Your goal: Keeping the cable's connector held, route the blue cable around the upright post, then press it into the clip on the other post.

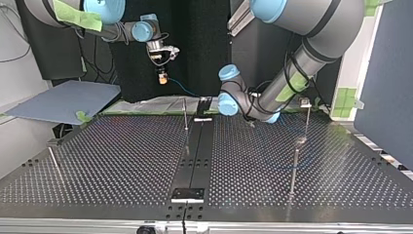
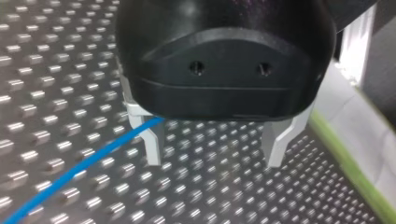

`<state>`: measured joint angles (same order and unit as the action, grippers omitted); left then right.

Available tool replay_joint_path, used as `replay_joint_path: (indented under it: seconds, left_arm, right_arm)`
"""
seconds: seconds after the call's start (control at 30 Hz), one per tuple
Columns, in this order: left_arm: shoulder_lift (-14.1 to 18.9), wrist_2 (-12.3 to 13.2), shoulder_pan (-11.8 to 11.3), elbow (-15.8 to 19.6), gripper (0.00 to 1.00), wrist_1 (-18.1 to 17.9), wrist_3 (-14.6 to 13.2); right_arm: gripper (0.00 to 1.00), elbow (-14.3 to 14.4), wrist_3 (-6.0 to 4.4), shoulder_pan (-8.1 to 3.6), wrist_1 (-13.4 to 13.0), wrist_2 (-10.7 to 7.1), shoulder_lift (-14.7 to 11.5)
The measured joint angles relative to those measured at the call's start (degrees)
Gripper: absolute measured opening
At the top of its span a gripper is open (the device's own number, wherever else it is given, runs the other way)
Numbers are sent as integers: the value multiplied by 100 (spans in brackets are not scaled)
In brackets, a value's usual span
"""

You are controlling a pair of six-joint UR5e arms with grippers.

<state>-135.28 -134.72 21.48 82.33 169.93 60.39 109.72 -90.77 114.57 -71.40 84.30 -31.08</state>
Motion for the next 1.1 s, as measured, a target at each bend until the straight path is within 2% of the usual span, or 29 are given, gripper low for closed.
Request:
replay_joint_path:
  seconds: [0.17,0.33,0.6,0.77,1.1]
  left_arm:
    - [-246,-1,14,0,99,102,44]
    - [-317,2,25,0,99,195,116]
    - [-530,124,96,0,99,349,360]
    - [-714,339,137,0,99,297,582]
    - [-749,775,206,0,99,208,1020]
  right_arm:
    - [0,0,4,0,2,0,0]
    - [0,1,4,0,2,0,0]
    - [0,0,1,0,2,0,0]
    - [0,0,8,1,5,0,-1]
    - [0,-1,22,16,11,0,-3]
